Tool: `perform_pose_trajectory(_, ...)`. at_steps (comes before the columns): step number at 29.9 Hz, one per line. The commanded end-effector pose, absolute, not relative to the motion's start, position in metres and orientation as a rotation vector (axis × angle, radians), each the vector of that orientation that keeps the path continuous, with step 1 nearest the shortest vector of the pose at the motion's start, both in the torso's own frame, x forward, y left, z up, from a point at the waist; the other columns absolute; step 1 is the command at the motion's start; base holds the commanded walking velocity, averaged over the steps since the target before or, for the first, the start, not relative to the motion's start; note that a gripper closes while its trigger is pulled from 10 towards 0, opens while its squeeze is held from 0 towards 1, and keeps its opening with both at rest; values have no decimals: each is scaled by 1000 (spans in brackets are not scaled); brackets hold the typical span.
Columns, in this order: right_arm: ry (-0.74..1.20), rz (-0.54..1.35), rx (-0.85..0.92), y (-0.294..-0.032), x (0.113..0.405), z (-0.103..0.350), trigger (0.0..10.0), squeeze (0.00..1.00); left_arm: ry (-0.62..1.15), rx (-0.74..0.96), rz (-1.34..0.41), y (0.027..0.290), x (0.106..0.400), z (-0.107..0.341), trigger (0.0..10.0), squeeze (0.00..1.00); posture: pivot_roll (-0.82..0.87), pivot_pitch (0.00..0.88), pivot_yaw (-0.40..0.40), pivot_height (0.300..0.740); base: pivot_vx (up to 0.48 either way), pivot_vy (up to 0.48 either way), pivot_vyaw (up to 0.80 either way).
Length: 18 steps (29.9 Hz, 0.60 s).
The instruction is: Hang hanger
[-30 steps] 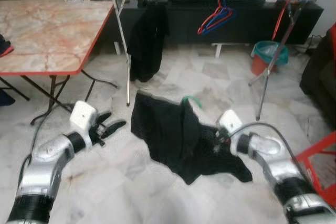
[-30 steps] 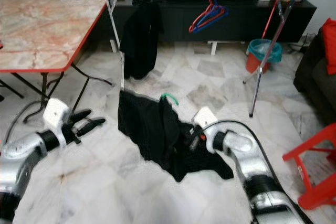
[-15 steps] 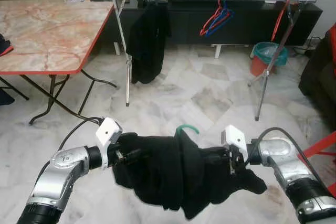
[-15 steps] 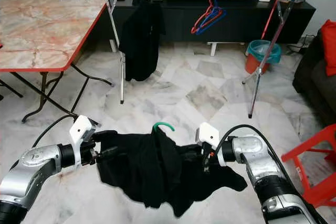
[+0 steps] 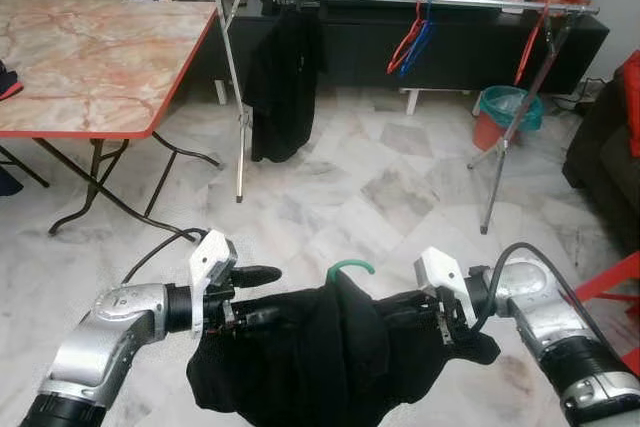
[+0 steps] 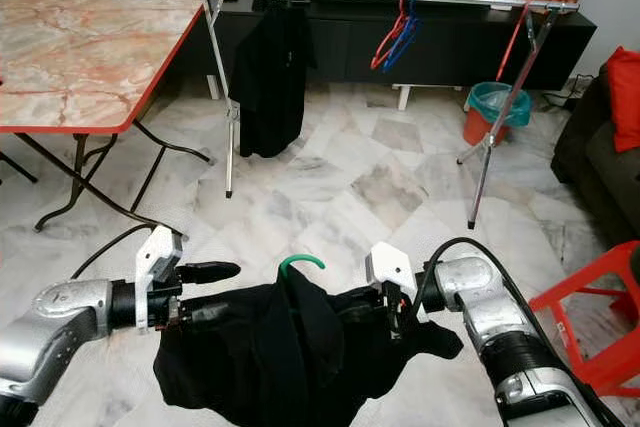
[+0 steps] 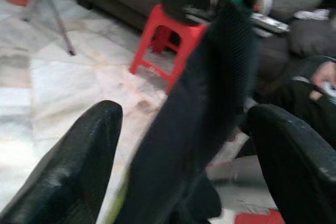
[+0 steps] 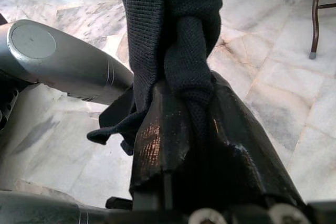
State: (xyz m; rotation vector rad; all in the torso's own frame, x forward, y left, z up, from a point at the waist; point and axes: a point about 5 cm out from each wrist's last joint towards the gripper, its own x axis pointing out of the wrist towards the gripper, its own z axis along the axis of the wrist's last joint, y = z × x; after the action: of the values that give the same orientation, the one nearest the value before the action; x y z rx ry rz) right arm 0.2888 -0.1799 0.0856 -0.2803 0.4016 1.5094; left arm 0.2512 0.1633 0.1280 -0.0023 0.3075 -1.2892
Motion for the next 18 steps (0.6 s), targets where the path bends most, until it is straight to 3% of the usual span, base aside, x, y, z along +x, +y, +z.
perform_pose_trajectory(1, 357, 1534, -303, -177, 293, 94, 10000, 0, 353, 26, -1334, 161, 247, 124, 10000, 1000, 1, 0, -41, 740, 0, 0, 0)
perform_pose_trajectory(18, 268, 1654, -350, -156, 289, 107, 10000, 0, 397, 53, -1339, 146, 251, 112, 10000, 1000, -12, 0, -35, 740, 0, 0, 0)
